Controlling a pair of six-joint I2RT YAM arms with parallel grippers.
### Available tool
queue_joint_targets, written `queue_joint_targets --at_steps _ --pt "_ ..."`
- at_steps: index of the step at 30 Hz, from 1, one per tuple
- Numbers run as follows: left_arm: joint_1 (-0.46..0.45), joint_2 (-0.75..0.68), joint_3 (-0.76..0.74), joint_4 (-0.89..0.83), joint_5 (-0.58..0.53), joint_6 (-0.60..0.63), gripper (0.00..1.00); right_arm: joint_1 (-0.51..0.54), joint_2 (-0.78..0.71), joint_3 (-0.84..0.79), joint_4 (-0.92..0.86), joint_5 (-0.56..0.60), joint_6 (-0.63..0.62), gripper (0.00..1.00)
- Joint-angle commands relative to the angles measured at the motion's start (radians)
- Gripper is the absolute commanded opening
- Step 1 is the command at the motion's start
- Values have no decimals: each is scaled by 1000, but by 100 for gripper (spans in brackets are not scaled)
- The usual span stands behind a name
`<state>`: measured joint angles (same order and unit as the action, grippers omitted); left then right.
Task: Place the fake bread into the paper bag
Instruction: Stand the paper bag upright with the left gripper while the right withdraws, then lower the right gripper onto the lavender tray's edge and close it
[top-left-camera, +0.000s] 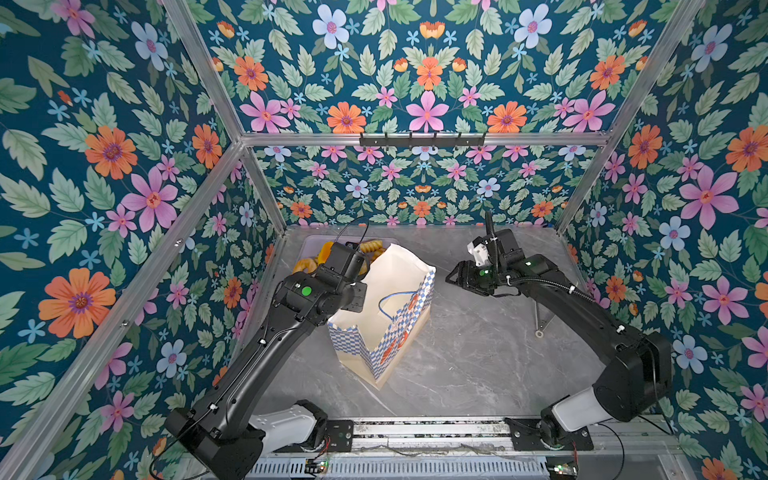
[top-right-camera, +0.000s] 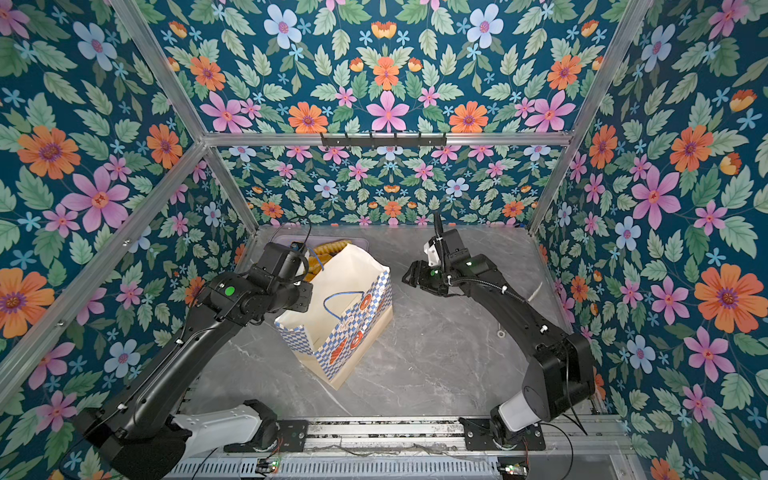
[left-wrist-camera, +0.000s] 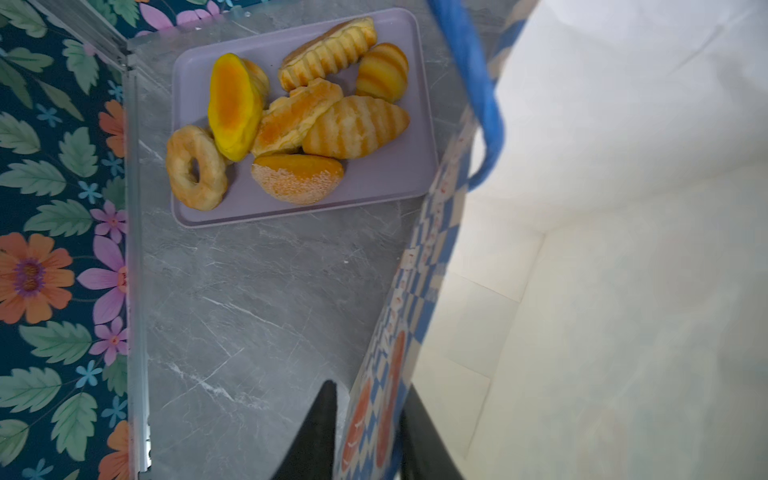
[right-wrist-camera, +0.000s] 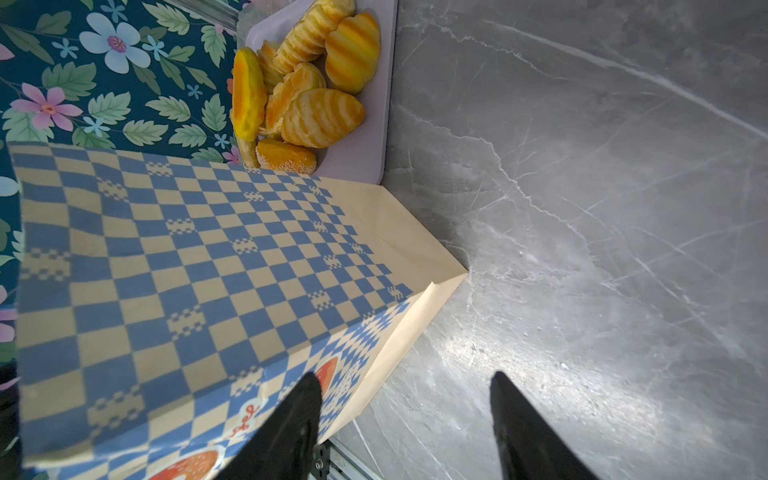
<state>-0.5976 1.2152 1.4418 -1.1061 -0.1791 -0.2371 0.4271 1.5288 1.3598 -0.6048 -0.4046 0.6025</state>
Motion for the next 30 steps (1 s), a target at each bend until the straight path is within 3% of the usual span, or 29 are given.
queue_joint_targets --at_steps 1,4,10,22,30 --pt "3 23 34 -58 104 -14 12 -6 28 34 -2 -14 -17 64" --pt "3 37 45 -117 161 -49 0 -13 68 72 -1 -13 -18 63" --pt "3 6 40 -206 175 -127 0 -26 181 165 14 -9 -6 61" --pt "6 -50 53 -381 -12 -284 0 -1 458 395 60 -62 51 53" --pt "123 -88 19 -378 -84 -314 0 69 631 578 -14 11 33 50"
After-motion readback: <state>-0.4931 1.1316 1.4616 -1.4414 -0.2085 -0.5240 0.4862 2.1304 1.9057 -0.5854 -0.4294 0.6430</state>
